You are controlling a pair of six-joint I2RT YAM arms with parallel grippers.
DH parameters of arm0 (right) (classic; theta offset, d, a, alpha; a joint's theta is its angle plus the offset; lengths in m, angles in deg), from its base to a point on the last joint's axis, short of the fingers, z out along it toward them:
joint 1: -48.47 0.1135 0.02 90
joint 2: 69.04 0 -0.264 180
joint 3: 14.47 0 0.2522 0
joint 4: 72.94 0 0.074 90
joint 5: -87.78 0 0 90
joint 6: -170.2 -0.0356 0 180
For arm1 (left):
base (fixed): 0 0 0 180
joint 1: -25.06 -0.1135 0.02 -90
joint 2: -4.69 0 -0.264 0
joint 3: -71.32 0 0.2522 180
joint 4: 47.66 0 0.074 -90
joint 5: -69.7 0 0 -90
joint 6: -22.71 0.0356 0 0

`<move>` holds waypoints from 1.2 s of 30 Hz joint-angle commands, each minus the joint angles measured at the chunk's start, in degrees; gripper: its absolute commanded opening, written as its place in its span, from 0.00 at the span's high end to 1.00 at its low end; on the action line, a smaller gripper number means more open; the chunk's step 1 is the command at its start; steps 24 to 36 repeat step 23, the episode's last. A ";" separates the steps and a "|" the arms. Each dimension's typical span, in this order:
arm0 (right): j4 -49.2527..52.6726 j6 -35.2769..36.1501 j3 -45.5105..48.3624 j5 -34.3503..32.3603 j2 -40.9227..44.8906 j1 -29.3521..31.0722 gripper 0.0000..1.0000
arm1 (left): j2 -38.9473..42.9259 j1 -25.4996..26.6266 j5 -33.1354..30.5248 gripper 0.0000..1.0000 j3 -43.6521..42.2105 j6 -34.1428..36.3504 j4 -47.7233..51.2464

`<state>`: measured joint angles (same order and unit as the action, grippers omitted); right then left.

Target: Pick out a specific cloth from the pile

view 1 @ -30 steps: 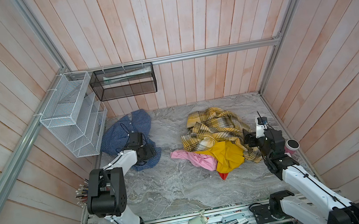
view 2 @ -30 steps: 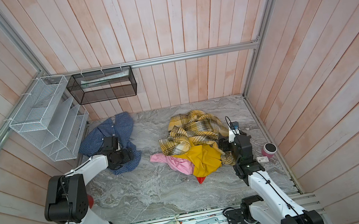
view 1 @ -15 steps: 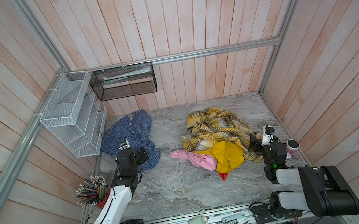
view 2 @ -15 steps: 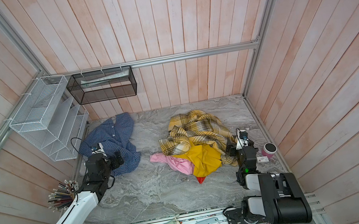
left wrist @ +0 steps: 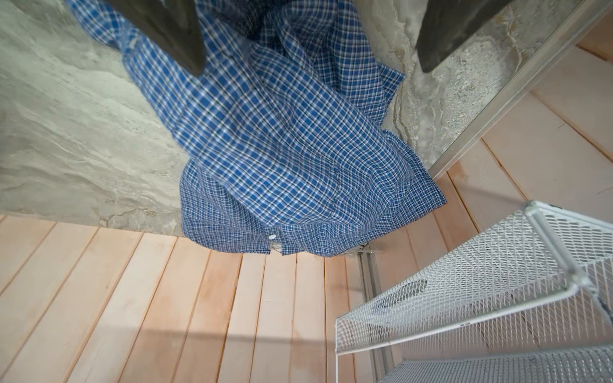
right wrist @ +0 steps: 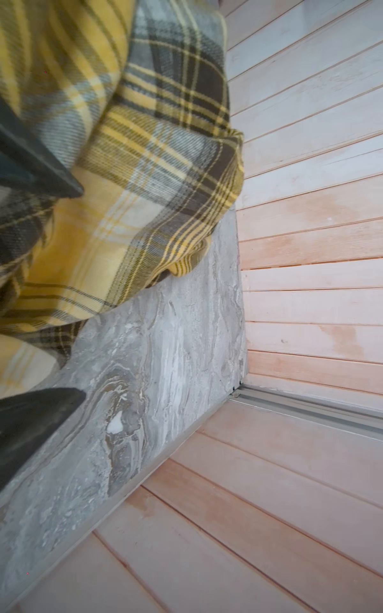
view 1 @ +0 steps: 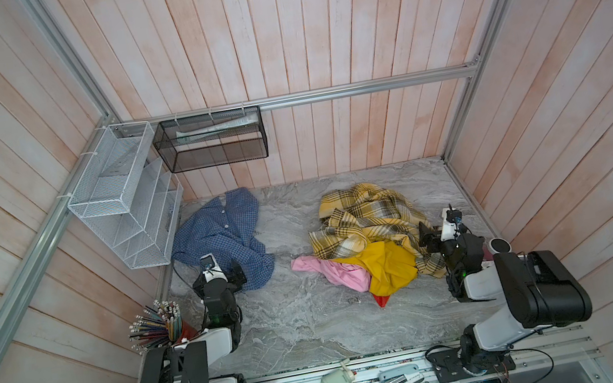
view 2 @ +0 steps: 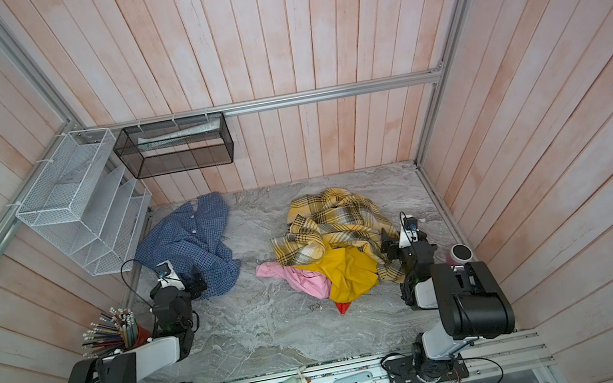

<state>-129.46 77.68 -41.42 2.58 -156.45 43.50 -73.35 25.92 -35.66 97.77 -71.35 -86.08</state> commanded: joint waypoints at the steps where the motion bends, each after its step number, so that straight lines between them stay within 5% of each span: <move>1: 1.63 0.32 -0.76 0.97 0.69 -0.21 0.09 | -5.70 -1.12 6.15 0.00 0.11 0.21 -13.50; 3: 1.46 0.28 -0.63 0.99 0.58 -0.16 0.07 | -12.12 -1.14 7.99 0.00 -1.11 1.61 -23.15; 6: 1.53 0.24 -0.78 0.83 0.58 -0.07 0.06 | -9.63 -1.21 8.31 0.00 4.46 1.26 -9.48; 36: 1.63 0.32 -0.78 0.69 0.62 -0.05 0.04 | -10.31 -0.87 8.93 0.00 3.67 2.02 -11.62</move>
